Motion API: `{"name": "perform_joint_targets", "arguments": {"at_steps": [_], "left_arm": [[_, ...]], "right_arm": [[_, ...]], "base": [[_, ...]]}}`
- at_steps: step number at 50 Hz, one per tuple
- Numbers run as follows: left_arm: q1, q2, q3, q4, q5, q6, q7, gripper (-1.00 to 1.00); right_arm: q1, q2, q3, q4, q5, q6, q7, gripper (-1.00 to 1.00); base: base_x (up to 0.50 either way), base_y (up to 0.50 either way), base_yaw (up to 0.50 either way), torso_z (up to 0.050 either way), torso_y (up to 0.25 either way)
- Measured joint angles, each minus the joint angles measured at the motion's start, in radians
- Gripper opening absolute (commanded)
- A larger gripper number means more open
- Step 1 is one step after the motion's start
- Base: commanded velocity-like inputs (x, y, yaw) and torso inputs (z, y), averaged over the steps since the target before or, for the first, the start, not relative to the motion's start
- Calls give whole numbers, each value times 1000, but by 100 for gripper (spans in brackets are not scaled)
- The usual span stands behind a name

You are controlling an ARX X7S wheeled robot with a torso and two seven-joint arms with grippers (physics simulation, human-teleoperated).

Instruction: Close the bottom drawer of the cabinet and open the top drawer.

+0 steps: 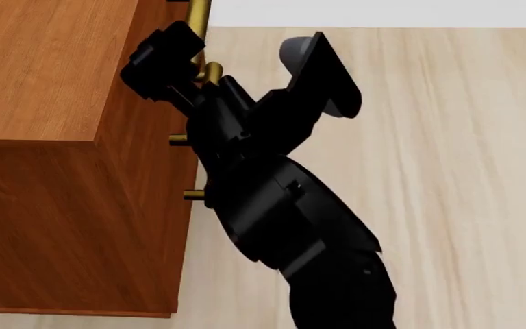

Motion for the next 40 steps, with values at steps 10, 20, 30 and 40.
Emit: {"name": "perform_joint_targets", "arguments": {"at_steps": [10, 20, 30, 40], "left_arm": [[-3, -5, 2, 1, -5, 2, -6, 100], [-6, -8, 4, 0, -10, 5, -11, 100], [-9, -11, 8, 0, -14, 8, -16, 100], [-19, -12, 15, 0, -20, 8, -22, 100]], "right_arm": [[11, 1, -12, 10, 16, -13, -10, -100], [13, -6, -17, 6, 35, -32, 8, -100], [11, 2, -20, -14, 48, -49, 38, -100], [13, 22, -21, -40, 72, -60, 79, -100]], "base": [[4, 4, 6, 0, 0], [0, 1, 1, 0, 0], [0, 0, 0, 0, 0], [0, 0, 0, 0, 2]]}}
